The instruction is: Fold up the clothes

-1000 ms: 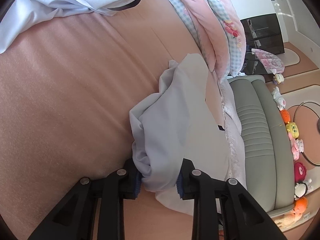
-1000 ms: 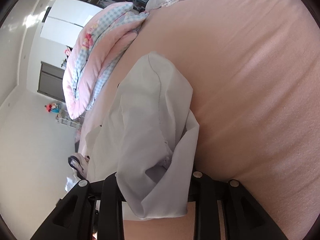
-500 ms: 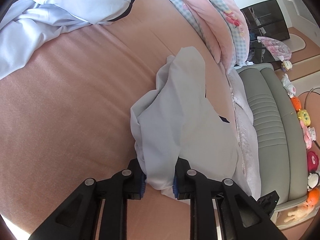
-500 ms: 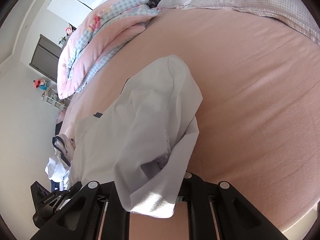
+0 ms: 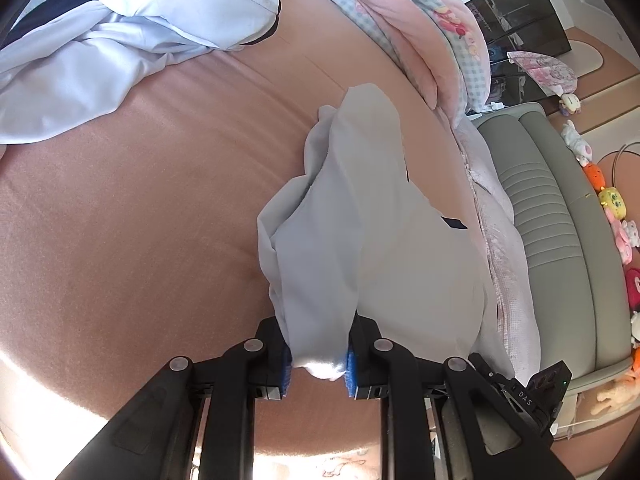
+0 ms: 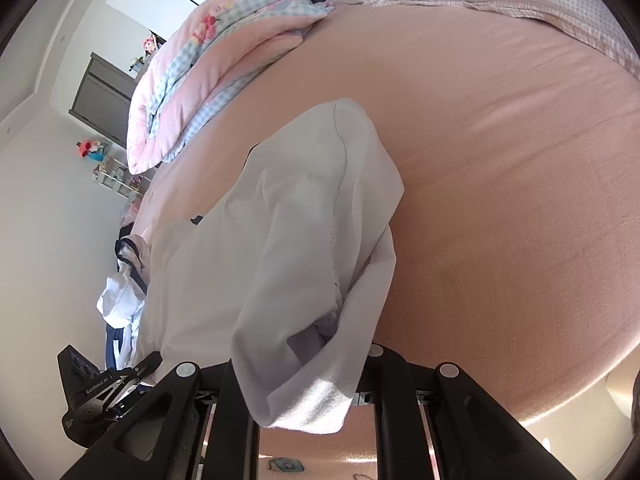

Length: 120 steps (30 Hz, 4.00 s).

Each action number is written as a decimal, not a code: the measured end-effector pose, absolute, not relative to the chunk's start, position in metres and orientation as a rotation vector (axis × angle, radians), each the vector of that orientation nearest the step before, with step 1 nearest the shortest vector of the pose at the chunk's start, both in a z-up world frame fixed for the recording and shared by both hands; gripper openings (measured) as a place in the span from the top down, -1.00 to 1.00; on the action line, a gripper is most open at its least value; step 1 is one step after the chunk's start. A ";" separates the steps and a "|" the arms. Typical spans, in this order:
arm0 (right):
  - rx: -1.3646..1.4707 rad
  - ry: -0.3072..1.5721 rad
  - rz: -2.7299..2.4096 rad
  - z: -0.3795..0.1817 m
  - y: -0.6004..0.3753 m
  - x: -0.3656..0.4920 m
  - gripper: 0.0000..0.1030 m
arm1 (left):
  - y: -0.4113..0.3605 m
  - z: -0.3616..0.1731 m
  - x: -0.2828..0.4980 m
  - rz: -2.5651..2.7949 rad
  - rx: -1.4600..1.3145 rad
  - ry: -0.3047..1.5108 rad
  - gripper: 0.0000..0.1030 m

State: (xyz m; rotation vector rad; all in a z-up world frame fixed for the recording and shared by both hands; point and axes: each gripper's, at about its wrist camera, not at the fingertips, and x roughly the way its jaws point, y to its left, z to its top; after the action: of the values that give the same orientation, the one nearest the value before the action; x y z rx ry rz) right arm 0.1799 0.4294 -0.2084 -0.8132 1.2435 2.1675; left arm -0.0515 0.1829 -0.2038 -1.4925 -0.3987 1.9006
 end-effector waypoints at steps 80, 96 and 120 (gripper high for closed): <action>-1.301 -1.123 1.922 -0.213 0.259 0.180 -0.50 | 0.217 -0.162 0.084 2.163 -0.445 1.381 -0.55; -1.352 -1.251 1.866 -0.236 0.274 0.157 -0.50 | 0.241 -0.190 0.104 1.879 -0.141 1.641 -0.74; -1.287 -1.280 1.879 -0.252 0.283 0.129 -0.51 | 0.245 -0.212 0.118 1.682 0.133 1.799 -0.75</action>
State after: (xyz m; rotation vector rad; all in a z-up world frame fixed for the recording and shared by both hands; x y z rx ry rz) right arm 0.1289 0.2834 -0.2518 -1.2873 -1.2802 1.8794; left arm 0.1184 0.2454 -0.2122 0.1326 1.7988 1.6817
